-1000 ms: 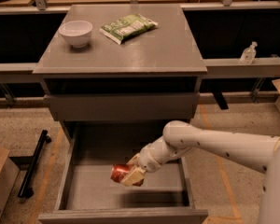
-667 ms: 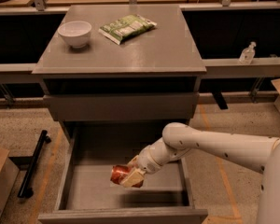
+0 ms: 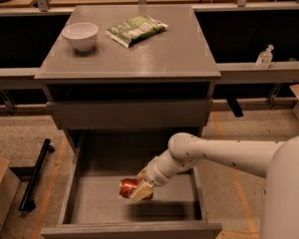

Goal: Place coke can into middle drawer

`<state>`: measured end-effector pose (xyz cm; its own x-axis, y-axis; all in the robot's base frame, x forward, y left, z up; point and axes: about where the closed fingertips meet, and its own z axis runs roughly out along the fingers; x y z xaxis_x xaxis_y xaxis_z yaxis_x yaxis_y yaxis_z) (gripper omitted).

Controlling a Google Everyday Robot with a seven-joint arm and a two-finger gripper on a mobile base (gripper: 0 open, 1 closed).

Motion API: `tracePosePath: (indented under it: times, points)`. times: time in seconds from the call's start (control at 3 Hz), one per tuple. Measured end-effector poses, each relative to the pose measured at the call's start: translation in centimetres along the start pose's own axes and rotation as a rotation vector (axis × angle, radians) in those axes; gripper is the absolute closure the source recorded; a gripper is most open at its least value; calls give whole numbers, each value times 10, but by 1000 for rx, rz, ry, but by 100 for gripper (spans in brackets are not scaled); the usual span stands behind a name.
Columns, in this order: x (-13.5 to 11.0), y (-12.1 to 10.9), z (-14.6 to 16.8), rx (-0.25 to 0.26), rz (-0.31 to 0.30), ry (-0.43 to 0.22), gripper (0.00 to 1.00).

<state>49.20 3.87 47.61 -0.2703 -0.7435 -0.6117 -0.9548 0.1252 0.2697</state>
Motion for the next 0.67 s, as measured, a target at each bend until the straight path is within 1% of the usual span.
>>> tracePosePath:
  times: [0.33, 0.67]
  points:
    - [22, -20, 15, 2, 11, 46, 82]
    - [55, -51, 35, -32, 63, 75, 51]
